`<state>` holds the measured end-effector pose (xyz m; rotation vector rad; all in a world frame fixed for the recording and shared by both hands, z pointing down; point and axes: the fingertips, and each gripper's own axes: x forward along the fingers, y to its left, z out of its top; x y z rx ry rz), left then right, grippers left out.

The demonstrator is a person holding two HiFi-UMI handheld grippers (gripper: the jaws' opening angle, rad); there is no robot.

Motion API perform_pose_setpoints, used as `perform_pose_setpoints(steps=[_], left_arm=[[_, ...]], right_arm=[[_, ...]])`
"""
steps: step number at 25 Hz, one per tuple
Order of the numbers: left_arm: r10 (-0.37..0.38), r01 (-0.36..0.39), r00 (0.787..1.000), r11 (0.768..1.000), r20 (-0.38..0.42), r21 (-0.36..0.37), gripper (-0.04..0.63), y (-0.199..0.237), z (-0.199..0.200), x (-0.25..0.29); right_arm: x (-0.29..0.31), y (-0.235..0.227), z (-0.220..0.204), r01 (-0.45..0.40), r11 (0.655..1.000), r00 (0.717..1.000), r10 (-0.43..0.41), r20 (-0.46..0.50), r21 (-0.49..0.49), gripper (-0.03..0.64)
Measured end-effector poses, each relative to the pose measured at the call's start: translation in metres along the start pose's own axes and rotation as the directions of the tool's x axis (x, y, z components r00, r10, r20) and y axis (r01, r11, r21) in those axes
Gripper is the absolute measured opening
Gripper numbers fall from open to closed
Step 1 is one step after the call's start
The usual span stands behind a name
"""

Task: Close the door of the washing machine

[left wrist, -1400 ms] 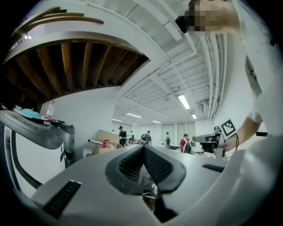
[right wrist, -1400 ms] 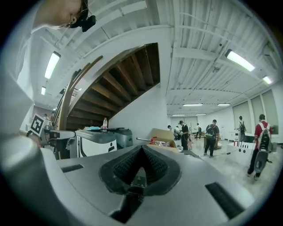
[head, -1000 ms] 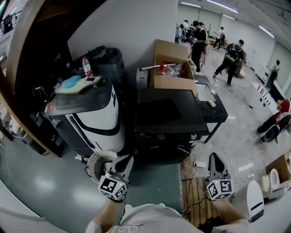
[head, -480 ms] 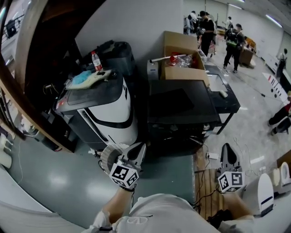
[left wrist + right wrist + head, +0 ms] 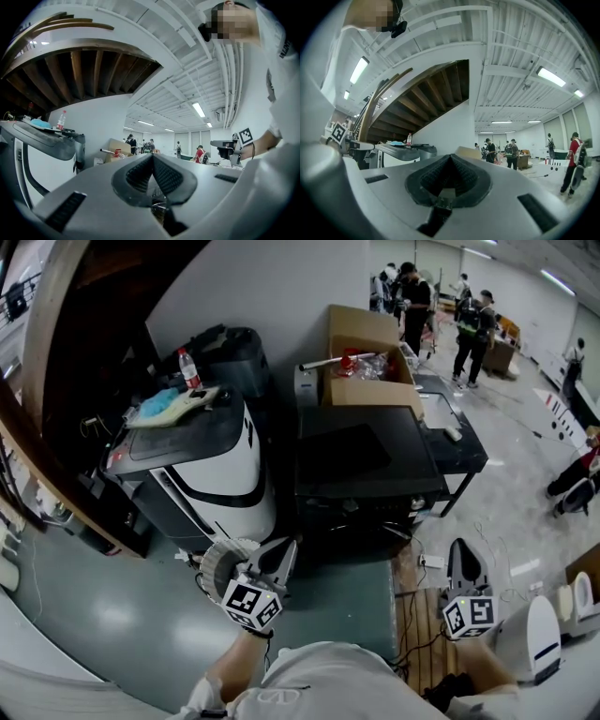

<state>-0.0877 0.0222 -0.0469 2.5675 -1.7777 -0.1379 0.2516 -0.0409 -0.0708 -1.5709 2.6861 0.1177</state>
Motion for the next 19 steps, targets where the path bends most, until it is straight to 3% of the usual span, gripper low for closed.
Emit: perform_pose_setpoints(steps=[19], left_arm=[[-0.023,0.022,1.0,0.999,-0.012,-0.03,0.003,-0.004,-0.013,0.01]], right_arm=[[0.004,-0.007,-0.001,0.009,1.0,1.0,-0.009,-0.015,-0.015,0.009]])
